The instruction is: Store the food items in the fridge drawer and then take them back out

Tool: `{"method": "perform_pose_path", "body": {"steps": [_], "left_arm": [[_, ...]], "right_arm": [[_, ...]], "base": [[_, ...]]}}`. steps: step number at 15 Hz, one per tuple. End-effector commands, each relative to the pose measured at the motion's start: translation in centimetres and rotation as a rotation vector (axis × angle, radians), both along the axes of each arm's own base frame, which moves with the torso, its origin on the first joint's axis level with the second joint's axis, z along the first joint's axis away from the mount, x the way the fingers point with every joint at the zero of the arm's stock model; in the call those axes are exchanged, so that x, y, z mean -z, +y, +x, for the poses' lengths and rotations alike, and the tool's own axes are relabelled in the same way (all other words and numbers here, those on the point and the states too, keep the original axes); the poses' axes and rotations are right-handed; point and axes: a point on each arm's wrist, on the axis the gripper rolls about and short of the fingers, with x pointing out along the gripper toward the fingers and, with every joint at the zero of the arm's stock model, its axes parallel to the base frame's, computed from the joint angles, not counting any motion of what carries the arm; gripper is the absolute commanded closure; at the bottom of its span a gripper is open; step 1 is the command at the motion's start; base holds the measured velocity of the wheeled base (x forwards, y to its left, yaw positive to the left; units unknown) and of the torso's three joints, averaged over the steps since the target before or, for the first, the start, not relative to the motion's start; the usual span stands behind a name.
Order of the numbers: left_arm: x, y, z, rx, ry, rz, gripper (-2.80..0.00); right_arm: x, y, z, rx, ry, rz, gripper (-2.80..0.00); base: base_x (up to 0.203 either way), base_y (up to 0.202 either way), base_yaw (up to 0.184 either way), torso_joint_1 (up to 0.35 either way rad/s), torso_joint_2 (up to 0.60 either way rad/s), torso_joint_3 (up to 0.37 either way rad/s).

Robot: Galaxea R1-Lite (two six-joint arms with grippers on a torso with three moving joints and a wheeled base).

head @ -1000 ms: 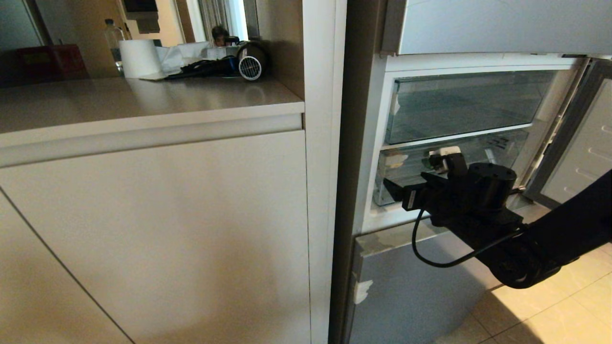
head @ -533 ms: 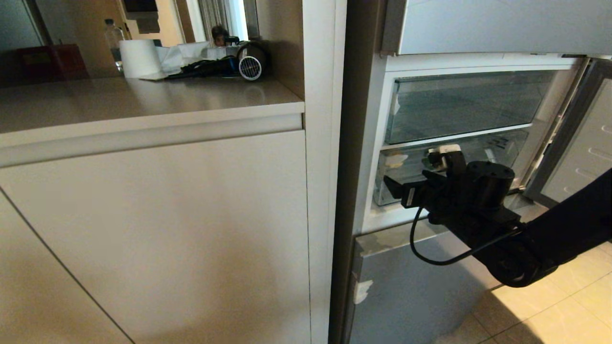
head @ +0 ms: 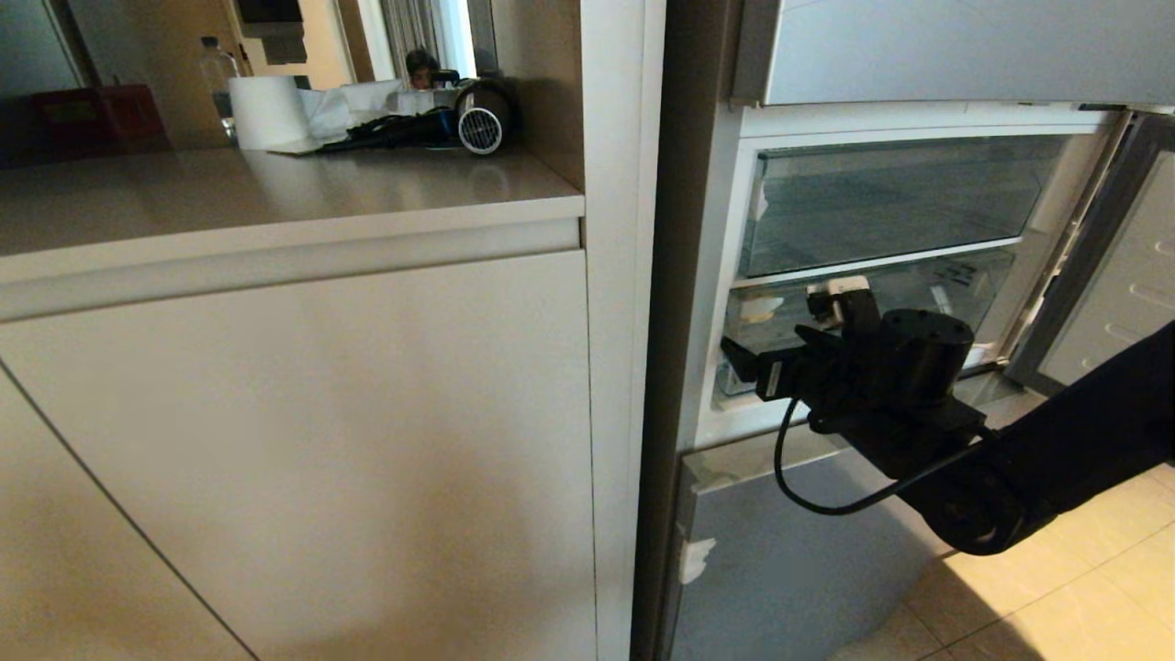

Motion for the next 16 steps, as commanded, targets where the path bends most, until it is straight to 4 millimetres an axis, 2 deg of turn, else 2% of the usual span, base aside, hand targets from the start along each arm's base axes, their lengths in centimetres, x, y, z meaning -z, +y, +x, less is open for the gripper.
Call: {"method": "perform_pose_path", "body": {"steps": [1,10,11,16], "left_arm": [[-0.01,0.00,0.01,0.000,0.001,0.000,0.00],[-0.01,0.00,0.01,0.000,0.001,0.000,0.00],[-0.01,0.00,0.01,0.000,0.001,0.000,0.00],[-0.01,0.00,0.01,0.000,0.001,0.000,0.00]], "right_arm": [[-0.14,0.15,0.18,0.004,-0.012,0.004,-2.80],[0.26,0.18,0.43,0.010,-0.003,0.006,-2.80],[0.22,0.19,0.45,0.010,-0.005,0.005,0.00],[-0.31,0.61,0.66,0.000,-0.027,0.009,0.00]], "base": [[0.000,0.000,0.000,0.000,0.00,0.000],[0.000,0.000,0.000,0.000,0.00,0.000],[0.000,0.000,0.000,0.000,0.00,0.000],[0.000,0.000,0.000,0.000,0.00,0.000]]}}
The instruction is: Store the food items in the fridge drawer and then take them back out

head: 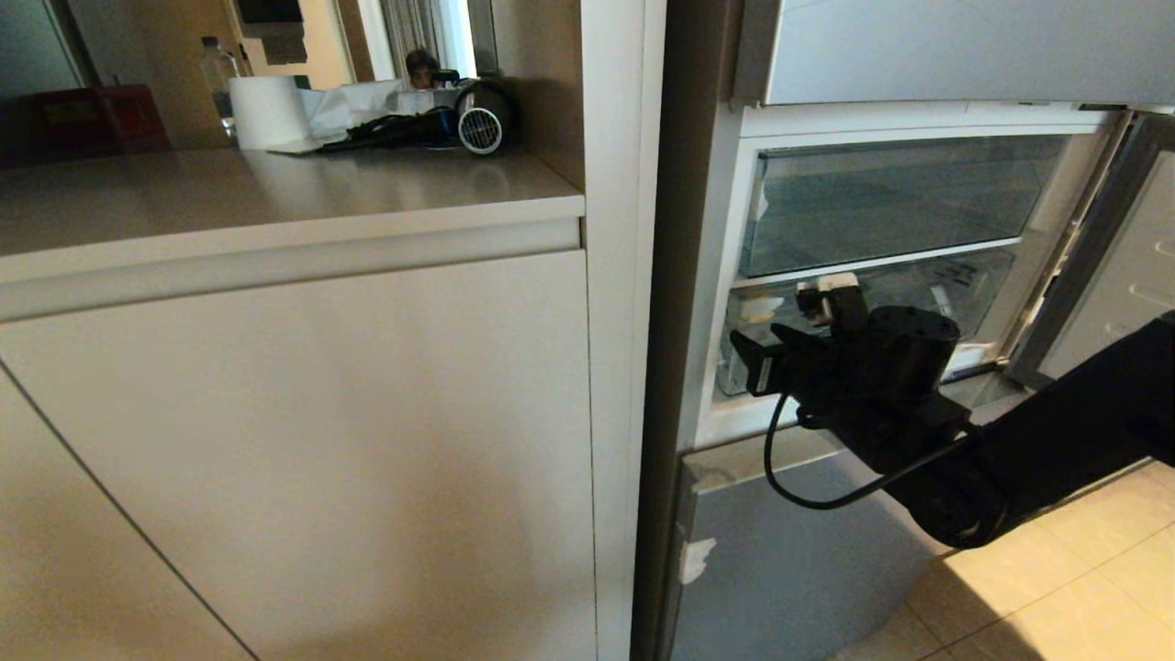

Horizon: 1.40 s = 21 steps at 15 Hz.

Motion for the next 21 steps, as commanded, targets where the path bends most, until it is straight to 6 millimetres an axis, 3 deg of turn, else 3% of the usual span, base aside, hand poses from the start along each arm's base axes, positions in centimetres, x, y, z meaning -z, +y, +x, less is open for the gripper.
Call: {"method": "perform_pose_path", "body": {"steps": [1,10,16,21], "left_arm": [[0.0,0.0,0.0,0.000,0.001,0.000,0.00],[0.0,0.0,0.0,0.000,0.001,0.000,0.00],[0.0,0.0,0.0,0.000,0.001,0.000,0.00],[0.0,0.0,0.0,0.000,0.001,0.000,0.00]], "right_arm": [[-0.2,0.3,0.0,-0.009,-0.014,0.005,0.00],[-0.1,0.6,-1.0,-0.022,0.003,-0.003,0.00],[-1.2,-0.1,-4.0,-0.029,0.010,-0.004,0.00],[-1.8,0.9,-7.9,-0.073,0.023,-0.010,0.00]], "base": [[0.000,0.000,0.000,0.000,0.00,0.000],[0.000,0.000,0.000,0.000,0.00,0.000],[0.000,0.000,0.000,0.000,0.00,0.000],[0.000,0.000,0.000,0.000,0.00,0.000]]}}
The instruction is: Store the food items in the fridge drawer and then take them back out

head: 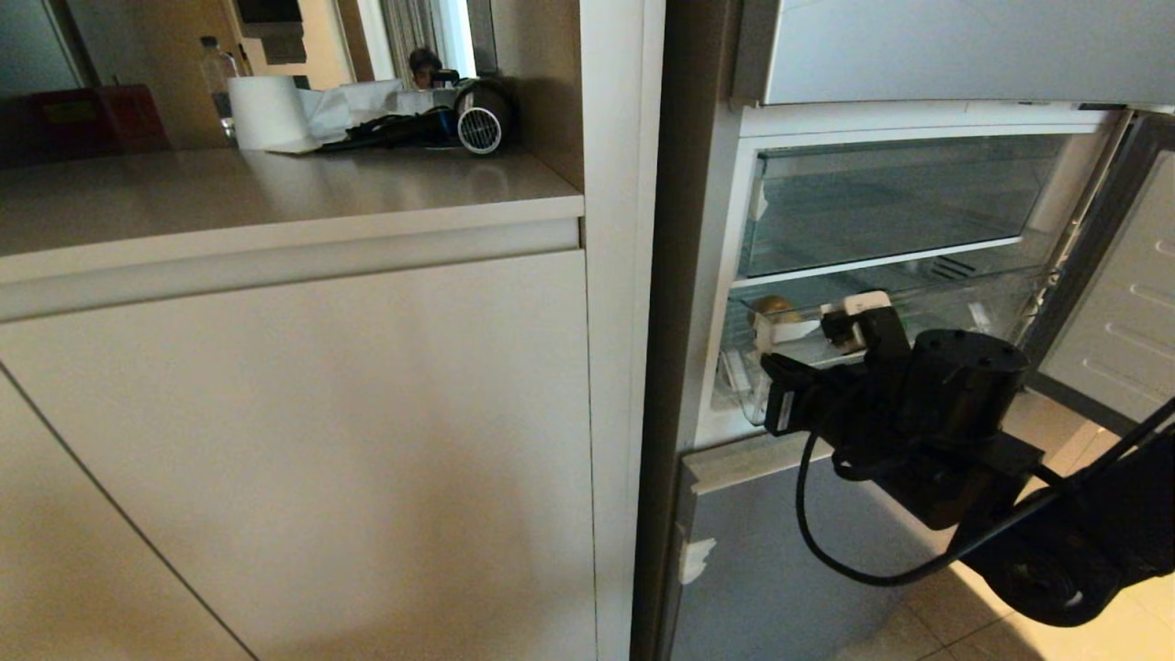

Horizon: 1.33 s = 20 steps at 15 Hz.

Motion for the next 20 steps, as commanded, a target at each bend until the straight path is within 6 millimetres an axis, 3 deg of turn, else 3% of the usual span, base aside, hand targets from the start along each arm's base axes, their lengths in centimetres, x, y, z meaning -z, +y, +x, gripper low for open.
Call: {"method": "perform_pose_path", "body": {"steps": [1,3,8,18,19,20], "left_arm": [[0.0,0.0,0.0,0.000,0.001,0.000,0.00],[0.0,0.0,0.0,0.000,0.001,0.000,0.00],[0.0,0.0,0.0,0.000,0.001,0.000,0.00],[0.0,0.0,0.0,0.000,0.001,0.000,0.00],[0.0,0.0,0.0,0.000,0.001,0.000,0.00],[0.0,0.0,0.0,0.000,0.001,0.000,0.00]], "right_arm": [[-0.7,0.5,-2.0,-0.027,-0.016,0.009,0.00],[-0.2,1.0,-3.6,-0.031,0.010,0.002,0.00],[-1.2,0.7,-6.3,-0.022,-0.007,0.018,0.00],[-0.9,0.0,-7.3,-0.021,0.007,0.003,0.00],[-0.9,0.0,-7.3,-0.023,0.007,0.003,-2.52],[-0.9,0.0,-7.3,-0.021,0.009,0.003,-2.80]], "base": [[0.000,0.000,0.000,0.000,0.00,0.000],[0.000,0.000,0.000,0.000,0.00,0.000],[0.000,0.000,0.000,0.000,0.00,0.000],[0.000,0.000,0.000,0.000,0.00,0.000],[0.000,0.000,0.000,0.000,0.00,0.000],[0.000,0.000,0.000,0.000,0.00,0.000]]}}
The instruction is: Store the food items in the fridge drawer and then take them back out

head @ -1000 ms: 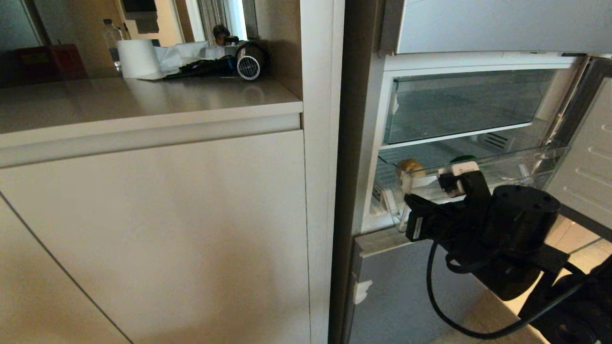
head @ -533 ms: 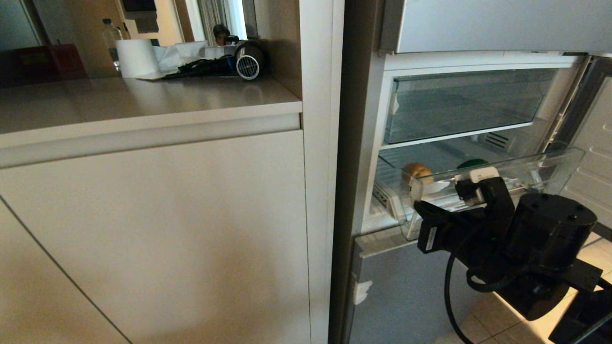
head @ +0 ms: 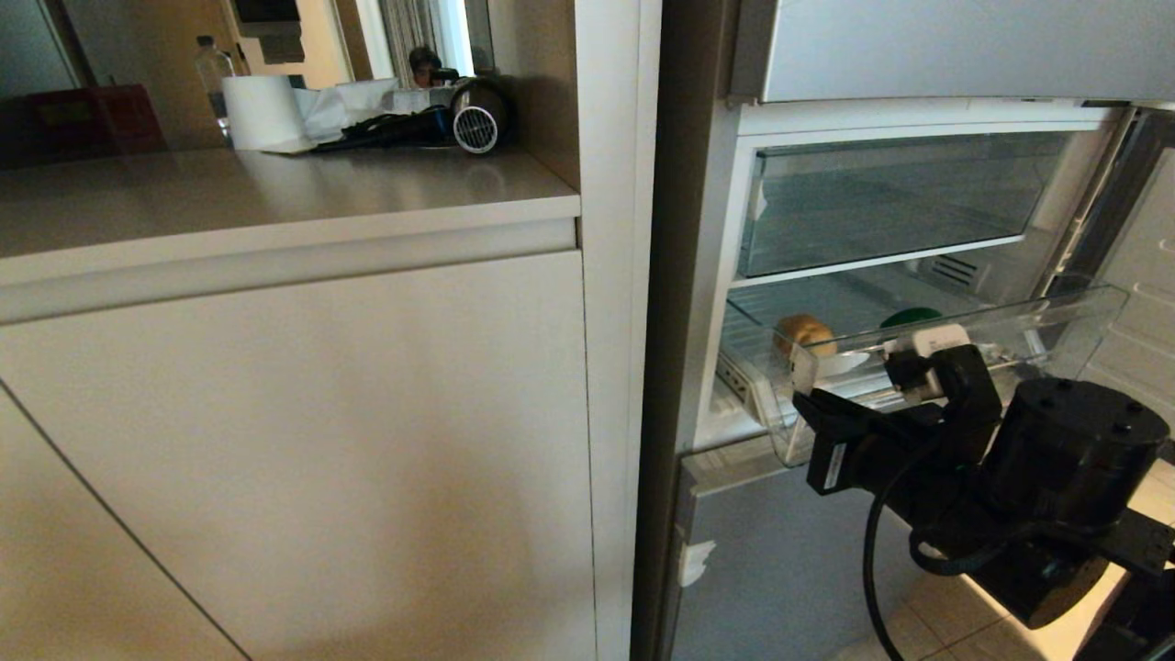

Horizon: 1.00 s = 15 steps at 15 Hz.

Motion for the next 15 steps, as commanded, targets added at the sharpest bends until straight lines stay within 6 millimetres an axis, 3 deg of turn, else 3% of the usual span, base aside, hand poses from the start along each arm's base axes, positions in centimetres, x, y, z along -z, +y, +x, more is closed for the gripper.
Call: {"method": "perform_pose_path", "body": {"steps": [1,6,15], "left_arm": [[0.0,0.0,0.0,0.000,0.001,0.000,0.00],[0.0,0.0,0.0,0.000,0.001,0.000,0.00],[0.0,0.0,0.0,0.000,0.001,0.000,0.00]], "right_arm": [[-0.1,-0.1,-0.1,0.007,-0.005,0.005,-2.80],[-0.3,-0.5,-0.8,0.003,-0.009,0.010,-2.80],[0.1,-2.7,-5.9,-0.005,0.004,0.008,-2.80]], "base": [[0.000,0.000,0.000,0.000,0.00,0.000],[0.000,0.000,0.000,0.000,0.00,0.000],[0.000,0.000,0.000,0.000,0.00,0.000]]}}
